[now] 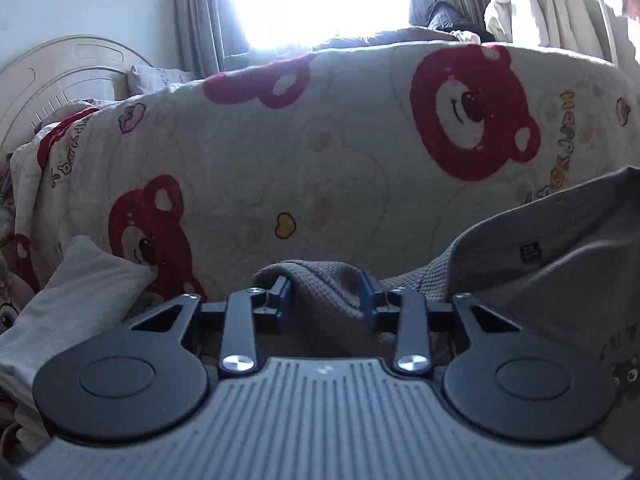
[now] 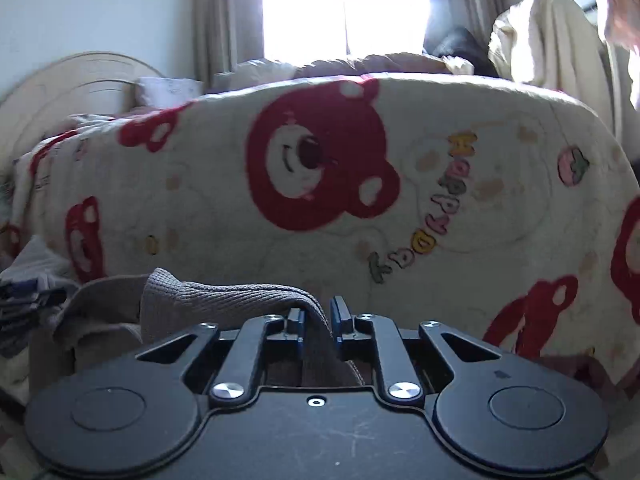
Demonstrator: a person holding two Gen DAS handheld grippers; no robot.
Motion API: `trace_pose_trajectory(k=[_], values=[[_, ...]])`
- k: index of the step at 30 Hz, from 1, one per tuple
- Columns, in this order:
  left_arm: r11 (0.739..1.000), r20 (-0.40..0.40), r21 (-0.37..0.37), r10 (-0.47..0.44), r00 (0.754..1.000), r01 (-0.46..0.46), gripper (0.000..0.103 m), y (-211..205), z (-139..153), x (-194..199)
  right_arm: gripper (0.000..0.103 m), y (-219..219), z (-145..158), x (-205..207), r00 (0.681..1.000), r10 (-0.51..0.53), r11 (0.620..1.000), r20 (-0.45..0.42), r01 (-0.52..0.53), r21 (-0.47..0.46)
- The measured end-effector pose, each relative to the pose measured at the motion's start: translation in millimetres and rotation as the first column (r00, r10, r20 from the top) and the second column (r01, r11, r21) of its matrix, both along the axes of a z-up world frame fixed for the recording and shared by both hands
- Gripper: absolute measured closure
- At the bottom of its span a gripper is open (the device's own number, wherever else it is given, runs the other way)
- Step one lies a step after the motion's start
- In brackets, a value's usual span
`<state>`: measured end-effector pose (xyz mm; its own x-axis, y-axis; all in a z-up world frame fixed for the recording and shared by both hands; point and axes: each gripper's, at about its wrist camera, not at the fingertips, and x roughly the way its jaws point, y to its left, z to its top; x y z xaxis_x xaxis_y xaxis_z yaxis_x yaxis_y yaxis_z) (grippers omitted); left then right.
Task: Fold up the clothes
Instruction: 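Lift the grey shirt with both grippers and shake it out in the air, then lay the grey shirt flat on the blanket and open both grippers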
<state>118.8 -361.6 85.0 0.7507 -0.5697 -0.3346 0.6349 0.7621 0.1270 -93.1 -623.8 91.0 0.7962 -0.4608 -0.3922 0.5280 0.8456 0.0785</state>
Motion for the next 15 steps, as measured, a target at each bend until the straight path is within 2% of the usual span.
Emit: trace_pose_trajectory(k=[1, 3, 6, 11, 13, 15], values=[[1.000, -0.047, 0.004, -0.008, 0.999, 0.008, 0.047, -1.7, -17.4, 4.5, 0.080, -15.0, -9.8, 10.8, 0.999, -0.042, 0.998, -0.012, 0.043, 0.043], [1.000, -0.144, 0.007, -0.027, 0.989, 0.029, 0.046, 1.3, -53.9, 10.0, 0.080, -10.2, -42.1, 5.9, 0.998, -0.026, 0.998, -0.054, 0.029, 0.051], [0.997, -0.293, -0.002, -0.069, 0.954, 0.072, 0.046, 41.3, -118.0, -3.4, 0.079, 9.6, -95.4, -14.2, 0.991, 0.036, 0.998, -0.132, -0.029, 0.047], [0.994, -0.474, 0.102, 0.022, 0.880, 0.030, 0.047, 121.9, -204.0, -40.3, 0.079, 62.9, -194.3, -107.1, 0.948, 0.152, 0.985, -0.281, -0.123, 0.118], [0.993, -0.513, 0.115, 0.044, 0.857, 0.018, 0.047, 147.9, -224.5, -50.3, 0.078, 79.5, -220.4, -139.2, 0.935, 0.187, 0.976, -0.302, -0.142, 0.164], [0.995, -0.537, 0.099, 0.050, 0.842, 0.004, 0.047, 166.1, -230.5, -56.4, 0.074, 86.0, -240.7, -163.5, 0.935, 0.182, 0.968, -0.304, -0.115, 0.224]])
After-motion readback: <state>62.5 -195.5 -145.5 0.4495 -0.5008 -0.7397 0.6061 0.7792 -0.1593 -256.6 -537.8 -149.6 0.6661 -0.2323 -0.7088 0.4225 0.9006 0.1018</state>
